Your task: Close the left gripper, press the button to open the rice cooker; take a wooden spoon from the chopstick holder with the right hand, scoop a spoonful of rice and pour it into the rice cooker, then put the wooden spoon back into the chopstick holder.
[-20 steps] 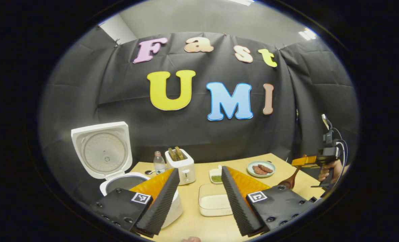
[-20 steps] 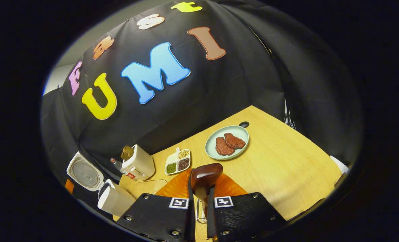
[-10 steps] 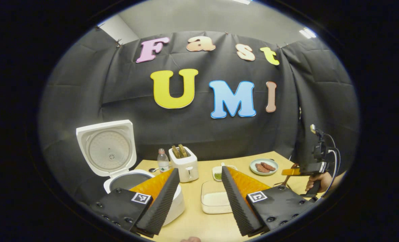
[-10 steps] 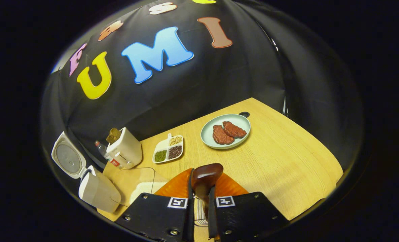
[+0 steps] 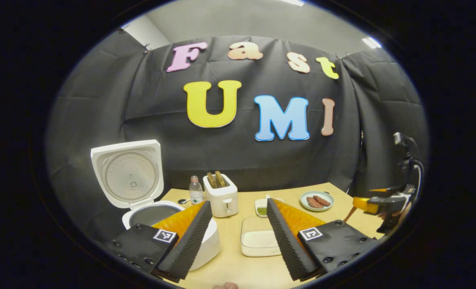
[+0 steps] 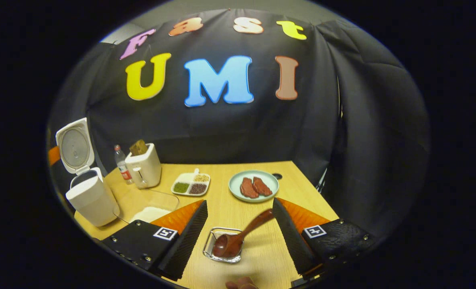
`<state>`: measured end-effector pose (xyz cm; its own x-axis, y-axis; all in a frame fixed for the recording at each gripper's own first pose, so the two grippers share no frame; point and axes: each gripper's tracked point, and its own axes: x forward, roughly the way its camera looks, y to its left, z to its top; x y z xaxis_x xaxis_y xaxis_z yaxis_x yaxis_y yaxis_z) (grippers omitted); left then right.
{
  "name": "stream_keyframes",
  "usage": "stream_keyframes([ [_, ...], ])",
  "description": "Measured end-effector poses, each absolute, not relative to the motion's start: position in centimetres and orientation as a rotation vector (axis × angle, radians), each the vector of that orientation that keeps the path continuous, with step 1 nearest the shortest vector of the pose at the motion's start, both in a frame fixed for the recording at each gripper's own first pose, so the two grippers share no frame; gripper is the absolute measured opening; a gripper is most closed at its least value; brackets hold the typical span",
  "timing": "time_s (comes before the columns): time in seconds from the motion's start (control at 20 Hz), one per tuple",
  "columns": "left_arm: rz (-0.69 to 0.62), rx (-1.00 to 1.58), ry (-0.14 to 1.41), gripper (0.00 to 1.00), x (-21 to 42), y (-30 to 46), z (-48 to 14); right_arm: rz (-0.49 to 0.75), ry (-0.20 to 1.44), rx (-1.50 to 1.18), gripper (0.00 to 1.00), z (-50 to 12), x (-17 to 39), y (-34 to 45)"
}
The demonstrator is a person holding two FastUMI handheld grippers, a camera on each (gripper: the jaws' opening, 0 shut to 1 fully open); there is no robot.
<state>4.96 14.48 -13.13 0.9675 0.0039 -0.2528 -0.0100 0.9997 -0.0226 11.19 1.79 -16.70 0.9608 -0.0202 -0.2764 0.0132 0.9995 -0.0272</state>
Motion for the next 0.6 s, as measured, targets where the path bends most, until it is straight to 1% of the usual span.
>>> stream_keyframes([
  [0.1,0.013,-0.020,0.246,0.96,5.6,15.1,-12.4,0.024,0.197,-0.016,0.98,-12.6,11.3,3.9],
  [0.15,0.019,-0.014,0.241,0.96,6.0,15.6,-12.0,0.044,0.168,0.000,0.94,-10.8,11.5,4.8],
  [0.2,0.029,-0.009,0.236,0.96,6.4,16.3,-11.4,0.061,0.146,0.012,0.98,-9.2,11.6,5.7],
  [0.3,0.061,-0.014,0.224,0.96,7.4,18.0,-10.2,0.087,0.113,0.028,0.98,-6.8,11.8,6.9],
  [0.6,0.180,0.040,0.213,0.96,9.6,24.4,-8.4,0.129,0.044,0.062,0.98,-3.4,12.7,9.1],
])
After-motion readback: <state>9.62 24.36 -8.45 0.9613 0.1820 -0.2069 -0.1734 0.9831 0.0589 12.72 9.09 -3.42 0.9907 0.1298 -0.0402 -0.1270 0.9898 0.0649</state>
